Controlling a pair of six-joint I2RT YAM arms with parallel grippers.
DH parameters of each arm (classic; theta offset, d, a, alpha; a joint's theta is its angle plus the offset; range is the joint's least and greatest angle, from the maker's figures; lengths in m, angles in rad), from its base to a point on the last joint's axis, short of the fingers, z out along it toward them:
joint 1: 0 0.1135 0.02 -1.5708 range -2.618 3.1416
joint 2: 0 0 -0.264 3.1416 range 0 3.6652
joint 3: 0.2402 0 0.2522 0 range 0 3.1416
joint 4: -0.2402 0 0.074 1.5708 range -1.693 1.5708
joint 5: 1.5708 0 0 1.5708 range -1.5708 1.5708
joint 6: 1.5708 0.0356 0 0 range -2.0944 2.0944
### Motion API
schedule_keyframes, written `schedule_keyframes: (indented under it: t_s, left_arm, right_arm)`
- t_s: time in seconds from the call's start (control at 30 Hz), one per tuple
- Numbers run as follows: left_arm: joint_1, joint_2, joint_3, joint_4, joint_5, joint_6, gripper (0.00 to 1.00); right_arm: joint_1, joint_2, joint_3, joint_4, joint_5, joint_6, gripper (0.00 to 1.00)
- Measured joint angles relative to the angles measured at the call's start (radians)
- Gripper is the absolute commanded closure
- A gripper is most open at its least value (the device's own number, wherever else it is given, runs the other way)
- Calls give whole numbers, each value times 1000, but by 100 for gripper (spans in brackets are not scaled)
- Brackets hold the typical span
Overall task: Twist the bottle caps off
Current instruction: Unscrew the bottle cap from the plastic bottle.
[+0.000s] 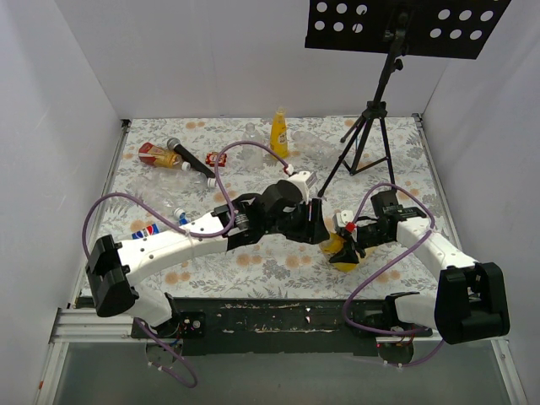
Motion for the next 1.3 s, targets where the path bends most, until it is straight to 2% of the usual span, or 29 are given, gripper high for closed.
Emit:
schedule_keyframes:
  t_s: [0.17,0.3,0.4,0.57,0.67,0.77,0.87,0.93,1.07,1.3]
  left_arm:
    - [-11,-40,-7,-17,-16,53,19]
    - [-13,-184,-79,2,-13,164,2]
    - [-13,-346,-186,73,22,319,2]
    - [-12,-537,-373,230,174,707,2]
    - [-3,-519,-410,282,262,922,2]
    - [58,-414,-392,307,369,1047,2]
    - [136,-294,-371,333,459,1107,8]
    - [164,-233,-357,341,496,1130,16]
    - [168,-138,-285,347,563,1149,25]
    - [169,-82,-235,378,618,1141,41]
  right_arm:
    - [5,0,0,13,10,8,99]
    - [5,0,0,15,11,11,99]
    - [5,0,0,15,11,11,99]
    - [5,0,0,15,11,11,99]
    - [5,0,0,15,11,11,99]
    - [5,0,0,16,11,11,99]
    - [5,0,0,16,11,11,99]
    - [5,0,0,16,11,11,99]
    - [5,0,0,16,11,11,99]
    - [5,0,0,15,11,11,99]
